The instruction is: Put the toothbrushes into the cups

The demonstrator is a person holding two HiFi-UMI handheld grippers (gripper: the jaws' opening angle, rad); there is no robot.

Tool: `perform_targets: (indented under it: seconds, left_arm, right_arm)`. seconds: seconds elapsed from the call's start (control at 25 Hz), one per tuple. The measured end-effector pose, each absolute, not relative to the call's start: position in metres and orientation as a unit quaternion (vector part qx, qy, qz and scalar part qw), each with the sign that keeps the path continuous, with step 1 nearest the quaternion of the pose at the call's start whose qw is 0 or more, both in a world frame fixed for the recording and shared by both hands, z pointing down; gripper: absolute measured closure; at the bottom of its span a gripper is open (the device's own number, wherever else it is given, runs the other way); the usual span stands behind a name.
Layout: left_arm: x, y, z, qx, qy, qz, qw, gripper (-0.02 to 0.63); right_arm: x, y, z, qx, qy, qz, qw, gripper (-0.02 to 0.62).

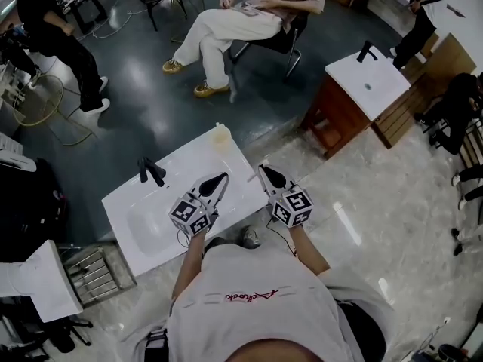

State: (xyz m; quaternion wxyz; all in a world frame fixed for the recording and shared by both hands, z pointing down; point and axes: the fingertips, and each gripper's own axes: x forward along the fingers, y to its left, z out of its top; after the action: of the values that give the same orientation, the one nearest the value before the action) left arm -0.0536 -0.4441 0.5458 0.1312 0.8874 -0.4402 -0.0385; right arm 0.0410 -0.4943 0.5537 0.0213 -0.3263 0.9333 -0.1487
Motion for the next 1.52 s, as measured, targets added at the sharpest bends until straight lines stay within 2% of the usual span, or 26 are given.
perform_targets:
  seconds: [0.4,1.04,1.52]
  left_arm:
    - [-0.08,-0.453,0.56,0.878,-0.455,-0.031,0.148,0.592]
    - [-0.123,-0.459,0.593,0.877,-0.435,-0.041,0.199,0.592]
    - [-0.129,-0.436,0.624,0.87,-0.43,-0.036,0.239,0.592]
  right_arm:
    - [0.024,-0.507,0.566,-0.327,0.93,-0.165,0.018,0.589]
    - [-0.027,-0.499,0.599,-0.341,0.918,-0.203,-0.024,0.589]
    - [-0.045,-0.496,0.624,-0.339,0.913,-0.222,-0.049,0.589]
